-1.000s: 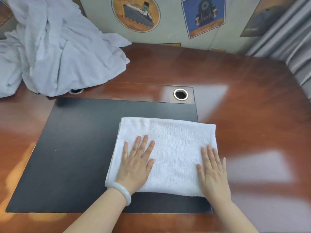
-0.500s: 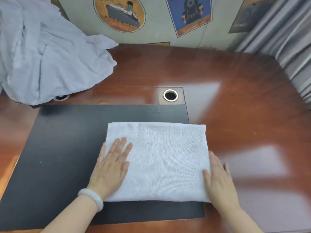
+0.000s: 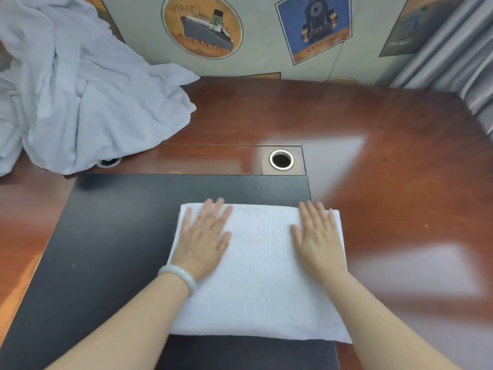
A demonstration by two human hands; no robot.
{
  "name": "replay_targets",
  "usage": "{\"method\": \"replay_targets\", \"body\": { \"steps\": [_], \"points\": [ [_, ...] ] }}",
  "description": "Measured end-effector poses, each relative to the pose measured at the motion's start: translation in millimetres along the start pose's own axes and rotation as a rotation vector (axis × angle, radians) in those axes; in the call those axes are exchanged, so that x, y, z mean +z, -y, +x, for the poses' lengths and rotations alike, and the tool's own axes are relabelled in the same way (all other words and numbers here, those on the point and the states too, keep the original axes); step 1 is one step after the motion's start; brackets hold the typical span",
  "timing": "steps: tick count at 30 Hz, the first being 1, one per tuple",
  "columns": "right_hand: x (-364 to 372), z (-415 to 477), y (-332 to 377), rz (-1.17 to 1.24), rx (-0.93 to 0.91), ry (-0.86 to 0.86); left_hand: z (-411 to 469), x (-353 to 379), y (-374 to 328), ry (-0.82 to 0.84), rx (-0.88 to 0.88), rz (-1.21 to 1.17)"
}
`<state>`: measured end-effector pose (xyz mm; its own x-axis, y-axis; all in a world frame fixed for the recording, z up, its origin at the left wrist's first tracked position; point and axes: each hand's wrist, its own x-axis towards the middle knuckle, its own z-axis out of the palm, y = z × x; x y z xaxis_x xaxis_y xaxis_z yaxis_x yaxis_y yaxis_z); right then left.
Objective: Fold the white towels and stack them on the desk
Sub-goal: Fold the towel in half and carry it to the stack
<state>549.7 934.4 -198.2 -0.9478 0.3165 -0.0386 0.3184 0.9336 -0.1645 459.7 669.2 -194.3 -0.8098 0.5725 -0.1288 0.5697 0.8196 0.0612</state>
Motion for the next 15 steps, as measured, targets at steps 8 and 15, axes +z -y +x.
{"method": "replay_targets", "body": {
  "steps": [8, 15],
  "points": [
    [-23.8, 6.9, -4.0, 0.205, 0.435, 0.031, -12.1, -22.1, 43.2, 0.039, -0.383, -0.194],
    [-2.5, -65.5, -13.3, 0.148, 0.207, 0.046, -41.0, 1.2, 1.6, -0.057, -0.102, -0.106]
  ]
}}
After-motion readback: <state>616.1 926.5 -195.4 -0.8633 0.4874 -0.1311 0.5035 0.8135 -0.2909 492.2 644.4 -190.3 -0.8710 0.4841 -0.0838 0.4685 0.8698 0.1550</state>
